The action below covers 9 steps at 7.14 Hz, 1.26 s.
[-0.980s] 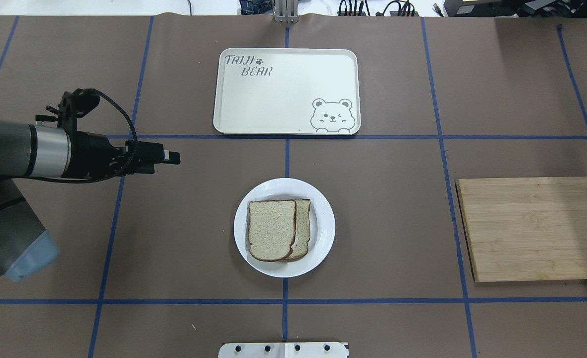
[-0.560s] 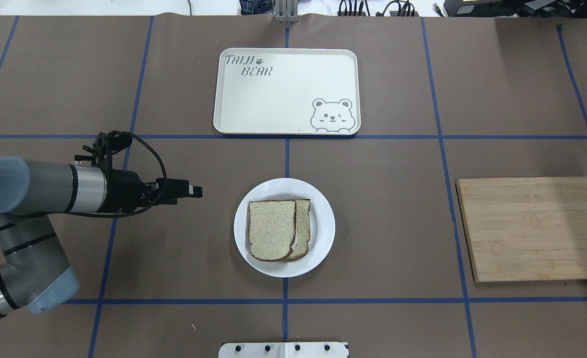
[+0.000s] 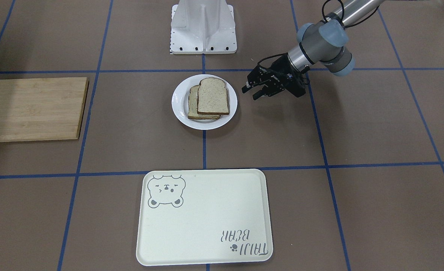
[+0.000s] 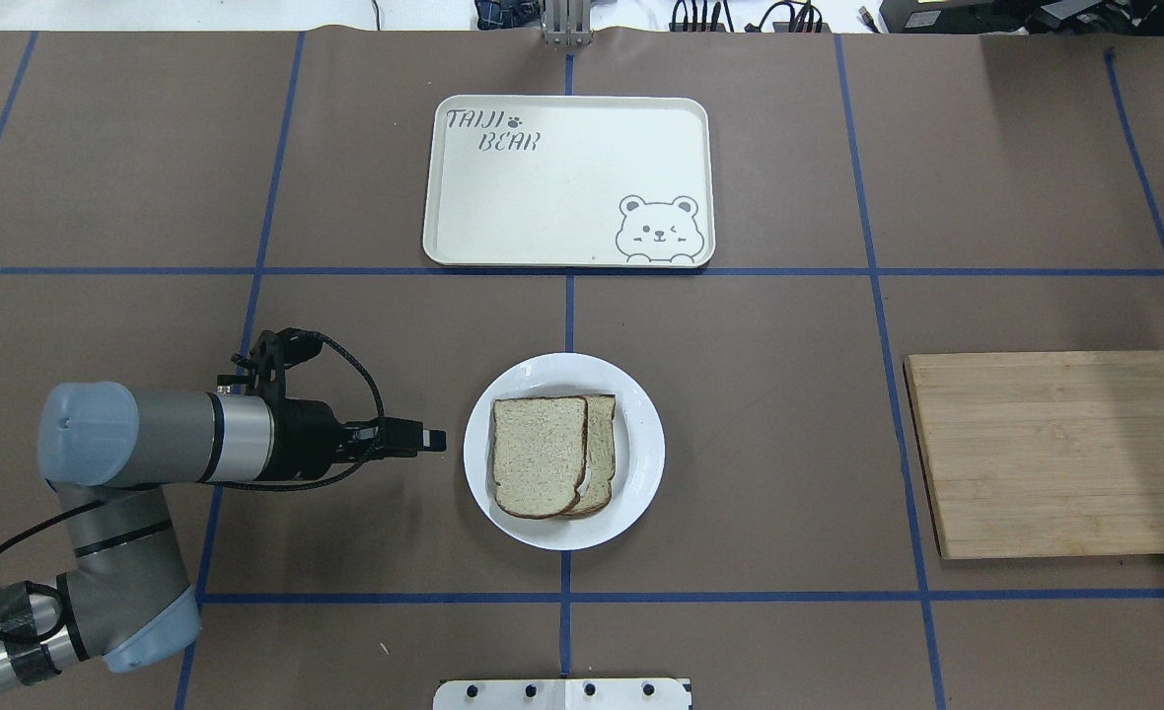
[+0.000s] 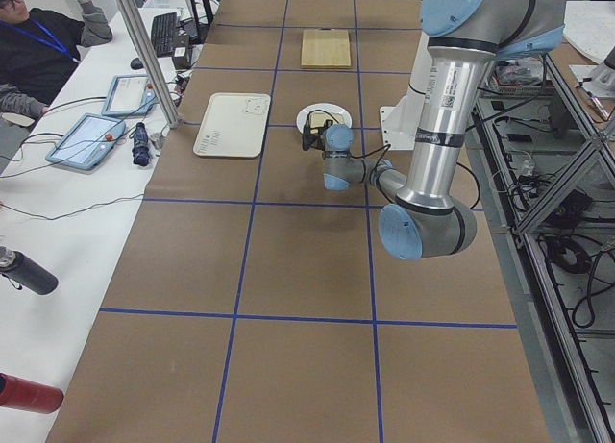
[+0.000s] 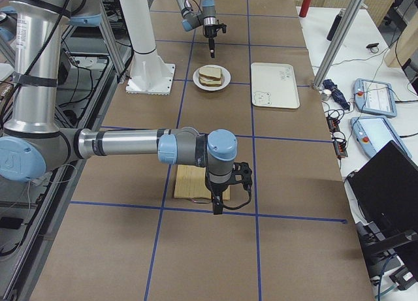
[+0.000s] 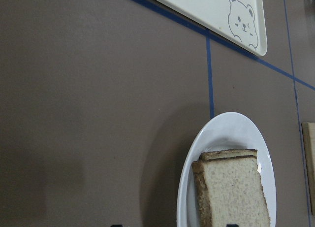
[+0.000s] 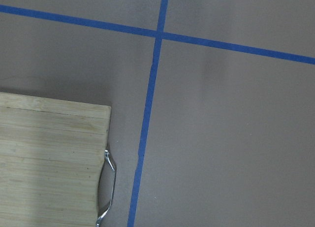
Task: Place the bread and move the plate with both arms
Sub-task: 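Move the left gripper to the plate rim and grip it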
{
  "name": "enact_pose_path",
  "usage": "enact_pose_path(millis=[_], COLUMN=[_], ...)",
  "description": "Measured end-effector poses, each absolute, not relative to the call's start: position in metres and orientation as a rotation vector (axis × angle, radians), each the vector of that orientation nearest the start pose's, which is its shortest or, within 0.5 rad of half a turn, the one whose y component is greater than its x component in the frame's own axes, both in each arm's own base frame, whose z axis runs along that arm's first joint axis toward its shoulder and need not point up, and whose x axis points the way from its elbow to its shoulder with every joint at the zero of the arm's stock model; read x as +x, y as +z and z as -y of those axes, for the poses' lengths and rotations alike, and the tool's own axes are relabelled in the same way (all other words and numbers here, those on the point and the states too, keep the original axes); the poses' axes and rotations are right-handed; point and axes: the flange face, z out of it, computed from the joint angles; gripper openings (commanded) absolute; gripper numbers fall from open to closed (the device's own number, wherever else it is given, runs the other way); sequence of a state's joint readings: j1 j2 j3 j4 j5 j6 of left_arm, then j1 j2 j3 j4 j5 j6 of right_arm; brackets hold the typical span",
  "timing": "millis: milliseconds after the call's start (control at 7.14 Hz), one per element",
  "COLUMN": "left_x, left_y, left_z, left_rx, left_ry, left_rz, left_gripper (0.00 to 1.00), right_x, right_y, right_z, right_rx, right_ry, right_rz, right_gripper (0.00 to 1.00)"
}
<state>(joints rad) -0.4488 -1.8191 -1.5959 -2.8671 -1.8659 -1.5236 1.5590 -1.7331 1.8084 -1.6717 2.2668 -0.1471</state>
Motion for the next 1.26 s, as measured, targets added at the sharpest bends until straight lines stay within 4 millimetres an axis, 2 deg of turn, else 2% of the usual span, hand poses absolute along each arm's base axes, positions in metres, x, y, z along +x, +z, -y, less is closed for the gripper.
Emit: enact_pose_path(millis=[280, 560, 1120, 1260], left_x=[0.487, 0.499, 0.520, 0.527], left_y=[0.371, 0.361, 0.357, 0.356], left_z=[0.341, 0.338, 0.333, 0.328], left_rx=[0.155, 0.143, 0.085, 0.073], left_ry=[-0.087, -0.102, -0.148, -0.165], left_rz=[-1.560, -1.575, -1.580, -1.590], left_gripper=[0.42, 0.42, 0.42, 0.38], right_x=[0.064, 0.065, 0.065, 0.065], right_y=[0.631, 0.631, 0.633, 0.634], right_z=[0.421, 0.421, 0.421, 0.422], right_rx=[0.023, 0.024, 0.020, 0.019], right_ry=[-0.144, -0.143, -0.143, -0.142], right_rz=[0.696, 0.694, 0.694, 0.694], right_gripper=[1.00, 1.00, 1.00, 1.00])
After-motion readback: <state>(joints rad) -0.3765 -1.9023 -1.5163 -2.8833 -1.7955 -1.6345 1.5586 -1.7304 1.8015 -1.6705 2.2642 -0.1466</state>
